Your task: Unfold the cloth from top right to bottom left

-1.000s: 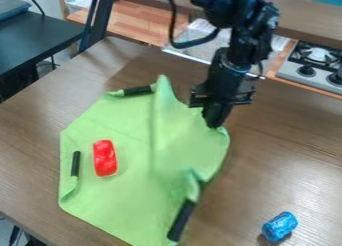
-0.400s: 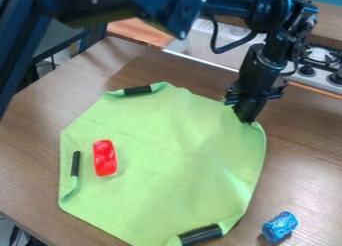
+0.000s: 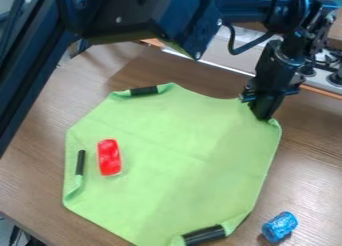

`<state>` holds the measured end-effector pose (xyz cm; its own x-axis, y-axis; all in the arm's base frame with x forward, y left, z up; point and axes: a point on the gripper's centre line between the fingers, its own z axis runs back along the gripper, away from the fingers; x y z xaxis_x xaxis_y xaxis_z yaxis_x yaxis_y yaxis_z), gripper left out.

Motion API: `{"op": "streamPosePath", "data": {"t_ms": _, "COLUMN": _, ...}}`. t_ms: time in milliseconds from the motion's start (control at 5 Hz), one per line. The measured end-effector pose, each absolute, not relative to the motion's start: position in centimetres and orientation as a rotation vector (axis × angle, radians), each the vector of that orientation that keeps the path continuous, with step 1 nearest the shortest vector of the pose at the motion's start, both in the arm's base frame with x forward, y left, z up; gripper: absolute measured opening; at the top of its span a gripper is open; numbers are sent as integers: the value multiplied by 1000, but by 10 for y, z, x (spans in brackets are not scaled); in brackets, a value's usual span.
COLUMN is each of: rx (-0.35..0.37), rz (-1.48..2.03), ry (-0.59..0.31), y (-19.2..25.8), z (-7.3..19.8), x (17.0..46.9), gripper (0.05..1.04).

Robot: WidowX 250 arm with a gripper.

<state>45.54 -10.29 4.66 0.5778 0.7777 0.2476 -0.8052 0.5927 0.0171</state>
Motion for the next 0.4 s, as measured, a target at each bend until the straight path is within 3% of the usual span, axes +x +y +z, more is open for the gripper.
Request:
{"op": "streamPosePath", "data": {"t_ms": 200, "rx": 111, "rz": 935, "ry": -226, "y": -105, "z": 39, "x": 455, "gripper": 224}}
{"op": "streamPosePath", "data": {"t_ms": 400, "rx": 35, "rz": 938, "ry": -235, "y": -100, "z": 53, "x": 447, "gripper": 509}}
